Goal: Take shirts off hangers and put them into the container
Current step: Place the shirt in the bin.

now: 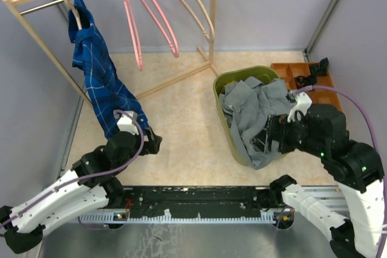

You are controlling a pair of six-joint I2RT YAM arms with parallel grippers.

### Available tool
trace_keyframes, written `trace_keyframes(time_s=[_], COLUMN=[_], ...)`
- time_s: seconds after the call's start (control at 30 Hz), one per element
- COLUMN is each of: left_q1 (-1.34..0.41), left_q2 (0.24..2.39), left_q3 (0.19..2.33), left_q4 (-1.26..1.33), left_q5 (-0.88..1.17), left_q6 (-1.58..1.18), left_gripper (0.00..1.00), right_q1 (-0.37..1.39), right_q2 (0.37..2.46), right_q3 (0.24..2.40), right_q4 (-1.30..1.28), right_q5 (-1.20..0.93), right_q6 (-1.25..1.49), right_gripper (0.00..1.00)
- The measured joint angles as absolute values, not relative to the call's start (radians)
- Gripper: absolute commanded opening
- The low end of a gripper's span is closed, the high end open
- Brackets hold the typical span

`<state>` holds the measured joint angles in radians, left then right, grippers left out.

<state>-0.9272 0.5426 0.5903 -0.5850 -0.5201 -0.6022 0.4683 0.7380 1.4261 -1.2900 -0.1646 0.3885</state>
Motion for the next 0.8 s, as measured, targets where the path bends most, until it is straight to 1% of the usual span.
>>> trace_keyframes(time_s=[0.2, 0.23, 0.27, 0.3, 0.37, 0.43, 0.5, 0.6, 0.8], left_q1=[-0.928, -0.928, -0.928, -0.928, -0.928, -0.928, -0.928, -0.928, -0.928], left_q2=[0.55, 0.55, 0.55, 0.55, 0.549, 0.548, 0.547, 0.546, 0.54], left_q3=[0.59, 0.59, 0.59, 0.59, 0.59, 0.59, 0.59, 0.59, 0.59], left_q4=[-0.585, -0.585, -0.585, -0.585, -0.584, -0.584, -0.584, -0.584, -0.584], left_q5=[-0.509, -0.507, -0.505, -0.505, -0.504, -0.504, -0.504, -0.504, -0.505], left_q6=[-0.601, -0.601, -0.601, -0.601, -0.601, -0.601, -0.601, -0.601, -0.601], left_gripper=[0.99, 0.99, 0.99, 0.99, 0.99, 0.99, 0.99, 0.99, 0.99], right_q1=[0.468, 0.468, 0.468, 0.468, 0.468, 0.468, 0.468, 0.468, 0.468], right_q2=[0.675, 0.674, 0.676, 0.679, 0.692, 0.706, 0.715, 0.741, 0.783], right_q3=[1.316, 1.285, 1.254, 1.227, 1.191, 1.165, 1.134, 1.118, 1.098], right_q4=[-1.396, -1.407, -1.416, -1.423, -1.43, -1.412, -1.37, -1.31, -1.127], right_q5=[-0.255, -0.262, -0.26, -0.252, -0.224, -0.195, -0.172, -0.124, -0.019], right_q6=[0.416, 0.418, 0.421, 0.423, 0.428, 0.432, 0.442, 0.458, 0.462], right_gripper=[0.82, 0.8, 0.76, 0.69, 0.49, 0.35, 0.16, 0.01, 0.0])
